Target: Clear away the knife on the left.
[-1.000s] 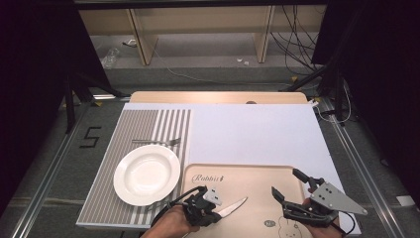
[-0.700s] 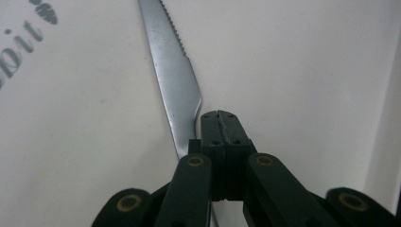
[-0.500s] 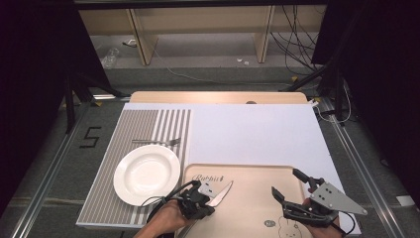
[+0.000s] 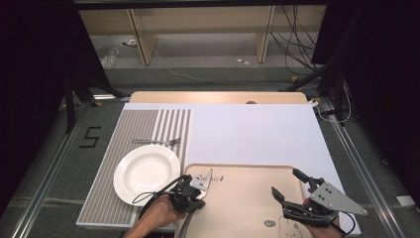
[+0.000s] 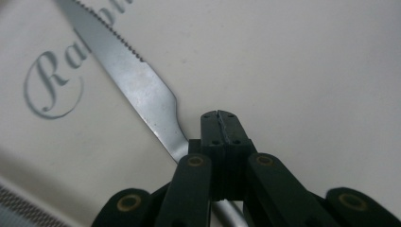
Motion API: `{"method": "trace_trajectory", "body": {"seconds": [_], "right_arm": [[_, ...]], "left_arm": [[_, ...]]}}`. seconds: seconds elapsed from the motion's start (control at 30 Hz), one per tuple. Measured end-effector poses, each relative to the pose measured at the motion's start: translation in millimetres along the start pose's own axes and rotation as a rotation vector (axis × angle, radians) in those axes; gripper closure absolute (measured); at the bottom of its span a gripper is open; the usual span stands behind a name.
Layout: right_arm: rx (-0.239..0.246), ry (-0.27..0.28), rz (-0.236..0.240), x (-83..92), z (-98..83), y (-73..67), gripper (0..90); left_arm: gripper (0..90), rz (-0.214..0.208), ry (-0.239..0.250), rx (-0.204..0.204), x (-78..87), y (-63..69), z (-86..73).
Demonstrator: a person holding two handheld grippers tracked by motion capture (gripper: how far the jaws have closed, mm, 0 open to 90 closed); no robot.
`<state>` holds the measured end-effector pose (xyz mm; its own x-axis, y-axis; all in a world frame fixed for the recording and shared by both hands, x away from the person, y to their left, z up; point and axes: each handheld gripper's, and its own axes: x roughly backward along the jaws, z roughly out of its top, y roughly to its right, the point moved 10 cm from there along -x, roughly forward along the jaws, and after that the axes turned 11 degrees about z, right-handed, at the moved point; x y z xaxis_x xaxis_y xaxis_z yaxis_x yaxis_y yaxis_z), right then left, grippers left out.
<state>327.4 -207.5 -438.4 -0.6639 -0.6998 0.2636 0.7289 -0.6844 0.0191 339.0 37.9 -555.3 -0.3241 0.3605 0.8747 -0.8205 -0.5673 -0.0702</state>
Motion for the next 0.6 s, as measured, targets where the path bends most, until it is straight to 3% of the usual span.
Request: {"method": "trace_trajectory", "body": {"seconds": [0.23,0.6], "right_arm": [[0.000,-0.001,0.000,-0.1,-0.1,0.1,18.8],[0.001,0.000,0.003,-0.3,0.1,-0.4,18.8]], "left_arm": [[89.4,0.023,-0.019,0.008,2.9,-10.0,-5.8],[89.5,0.024,-0.046,0.019,5.7,-14.5,-12.6]]}}
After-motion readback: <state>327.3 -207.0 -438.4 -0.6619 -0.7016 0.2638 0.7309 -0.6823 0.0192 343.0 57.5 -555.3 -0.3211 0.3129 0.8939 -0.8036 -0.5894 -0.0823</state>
